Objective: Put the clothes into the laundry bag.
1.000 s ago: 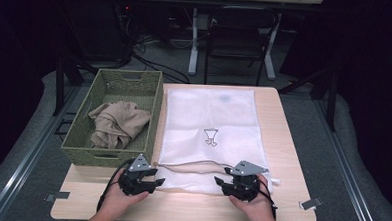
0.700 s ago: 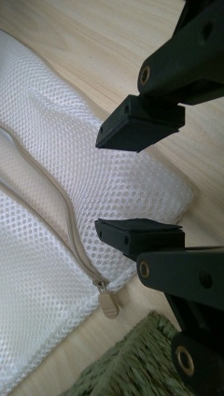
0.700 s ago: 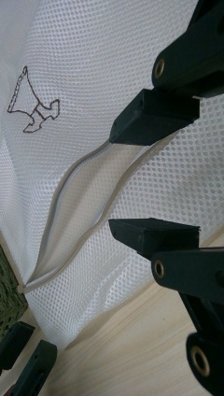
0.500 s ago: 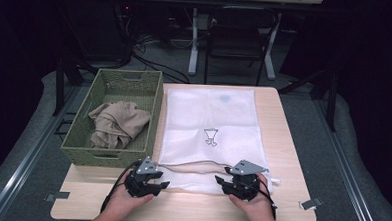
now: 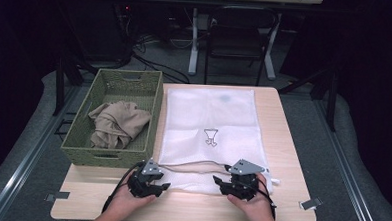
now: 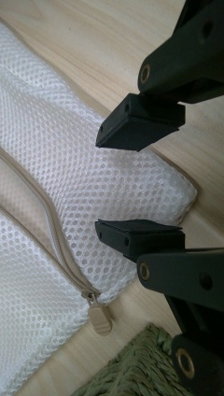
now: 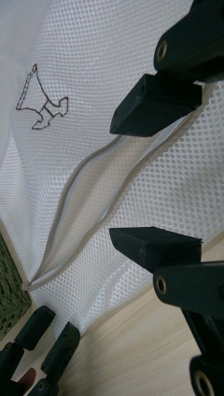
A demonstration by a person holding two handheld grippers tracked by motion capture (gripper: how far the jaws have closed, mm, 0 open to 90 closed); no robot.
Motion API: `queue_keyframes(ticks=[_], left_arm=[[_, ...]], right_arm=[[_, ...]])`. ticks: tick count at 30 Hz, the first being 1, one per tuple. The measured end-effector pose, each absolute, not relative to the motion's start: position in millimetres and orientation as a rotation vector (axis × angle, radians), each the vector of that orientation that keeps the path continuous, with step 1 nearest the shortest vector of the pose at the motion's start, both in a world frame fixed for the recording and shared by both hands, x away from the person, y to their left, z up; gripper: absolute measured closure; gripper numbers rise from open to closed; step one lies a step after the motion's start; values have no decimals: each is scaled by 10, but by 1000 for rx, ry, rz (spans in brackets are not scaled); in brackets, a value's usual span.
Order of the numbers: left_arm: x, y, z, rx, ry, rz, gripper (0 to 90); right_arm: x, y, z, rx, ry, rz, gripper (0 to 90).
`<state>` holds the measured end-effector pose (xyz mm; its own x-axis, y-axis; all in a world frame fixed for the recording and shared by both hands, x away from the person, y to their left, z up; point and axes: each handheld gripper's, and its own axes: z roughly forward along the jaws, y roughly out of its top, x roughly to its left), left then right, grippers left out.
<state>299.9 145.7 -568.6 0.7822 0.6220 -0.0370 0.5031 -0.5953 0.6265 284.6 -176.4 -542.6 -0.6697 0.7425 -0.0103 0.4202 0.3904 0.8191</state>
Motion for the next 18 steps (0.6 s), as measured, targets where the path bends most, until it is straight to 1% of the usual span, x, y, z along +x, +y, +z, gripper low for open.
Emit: queue_keyframes(ticks=[4,6,10,15,16,18], left_arm=[[3004,1455,-5696,2342,838,244,529],[3004,1449,-5705,2341,840,246,530],[3003,1449,-5708,2340,846,248,536],[3009,1458,-5706,2343,850,251,538],[3010,1461,-5705,2344,854,254,539],[3016,1472,-5703,2349,856,264,540]], right_arm=[[2865,-1764,-5330,1008,2264,1193,427],[2883,-1758,-5243,972,2264,1180,476],[2933,-1728,-5153,952,2278,1125,504],[3050,-1688,-5127,965,2282,1083,504],[3135,-1673,-5131,979,2282,1072,481],[3179,-1664,-5134,992,2286,1070,470]])
